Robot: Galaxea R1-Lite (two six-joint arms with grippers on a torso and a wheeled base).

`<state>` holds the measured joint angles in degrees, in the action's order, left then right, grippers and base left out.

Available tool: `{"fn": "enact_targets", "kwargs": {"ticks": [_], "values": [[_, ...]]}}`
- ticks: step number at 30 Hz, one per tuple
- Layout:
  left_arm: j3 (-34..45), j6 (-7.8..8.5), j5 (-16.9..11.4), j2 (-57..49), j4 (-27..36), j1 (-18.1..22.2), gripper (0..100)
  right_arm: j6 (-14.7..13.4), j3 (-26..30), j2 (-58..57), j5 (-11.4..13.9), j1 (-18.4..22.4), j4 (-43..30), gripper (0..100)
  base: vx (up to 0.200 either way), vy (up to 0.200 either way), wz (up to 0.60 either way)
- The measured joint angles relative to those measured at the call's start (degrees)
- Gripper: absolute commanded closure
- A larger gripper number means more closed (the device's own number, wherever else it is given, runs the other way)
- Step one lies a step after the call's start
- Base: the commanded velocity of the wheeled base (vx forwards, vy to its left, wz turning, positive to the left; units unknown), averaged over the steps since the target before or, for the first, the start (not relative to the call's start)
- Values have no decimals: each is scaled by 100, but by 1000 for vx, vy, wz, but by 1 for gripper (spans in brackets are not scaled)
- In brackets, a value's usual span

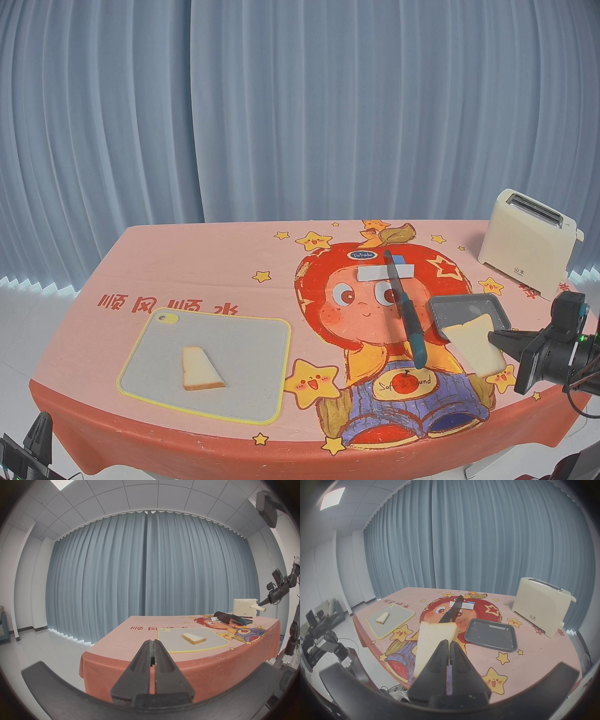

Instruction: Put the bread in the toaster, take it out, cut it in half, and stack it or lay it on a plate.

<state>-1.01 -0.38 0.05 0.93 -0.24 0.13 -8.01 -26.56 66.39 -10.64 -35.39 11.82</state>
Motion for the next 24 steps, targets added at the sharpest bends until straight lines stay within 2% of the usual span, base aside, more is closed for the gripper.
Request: {"fn": "enact_targets", "kwargs": {"ticks": [5,16,24], "values": [[0,2,-2,0,2,0,100,-4,-55,43,-110,166,0,100,0,0,0],[0,6,-5,0,0,-4,100,-35,-218,94,-139,678,18,100,0,0,0],[0,6,-5,0,0,-4,100,0,-223,74,-176,607,0,100,0,0,0]]}}
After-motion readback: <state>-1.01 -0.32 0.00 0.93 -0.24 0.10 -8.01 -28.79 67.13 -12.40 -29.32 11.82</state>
